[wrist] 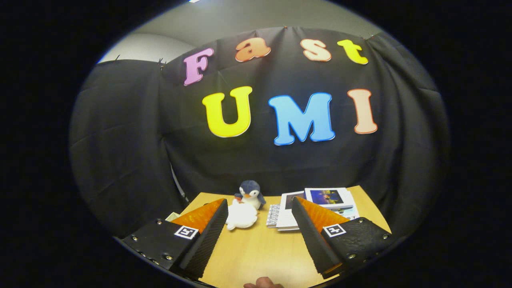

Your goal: Open the storage box then place both shoes into the box .Put the left shoe in first, then the right shoe, with the right side of both shoes facing outward in a uniform manner.

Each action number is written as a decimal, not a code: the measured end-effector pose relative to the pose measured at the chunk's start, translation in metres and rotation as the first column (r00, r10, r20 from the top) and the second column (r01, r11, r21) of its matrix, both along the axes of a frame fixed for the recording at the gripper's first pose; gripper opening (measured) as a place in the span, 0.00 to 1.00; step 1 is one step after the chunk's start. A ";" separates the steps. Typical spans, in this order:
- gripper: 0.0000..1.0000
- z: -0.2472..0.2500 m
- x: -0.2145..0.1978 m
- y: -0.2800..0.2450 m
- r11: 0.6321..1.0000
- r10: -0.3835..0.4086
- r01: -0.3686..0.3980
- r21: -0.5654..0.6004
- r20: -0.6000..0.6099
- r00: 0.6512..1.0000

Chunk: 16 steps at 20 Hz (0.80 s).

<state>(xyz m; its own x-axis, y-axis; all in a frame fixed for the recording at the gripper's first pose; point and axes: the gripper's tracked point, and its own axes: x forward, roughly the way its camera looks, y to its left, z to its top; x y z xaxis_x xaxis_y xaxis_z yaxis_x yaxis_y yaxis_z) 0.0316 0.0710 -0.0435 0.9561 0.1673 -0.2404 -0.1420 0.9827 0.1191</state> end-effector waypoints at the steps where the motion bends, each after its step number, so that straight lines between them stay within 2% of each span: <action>1: 0.98 0.006 -0.007 -0.010 1.000 -0.020 0.020 0.002 0.039 0.999; 3: 0.98 0.024 -0.017 -0.036 0.997 -0.073 0.075 -0.008 0.132 0.989; 6: 0.97 0.037 -0.034 -0.048 0.996 -0.084 0.085 0.002 0.207 0.975; 10: 0.98 0.033 -0.040 -0.061 0.996 -0.091 0.086 0.031 0.228 0.969; 16: 0.98 0.029 -0.024 -0.077 0.996 -0.082 0.076 0.037 0.234 0.969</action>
<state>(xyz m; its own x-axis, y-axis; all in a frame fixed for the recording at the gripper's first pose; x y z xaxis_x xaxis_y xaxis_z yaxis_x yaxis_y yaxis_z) 0.0072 -0.0063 -0.0149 0.9957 0.0924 -0.0036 -0.0913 0.9887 0.1185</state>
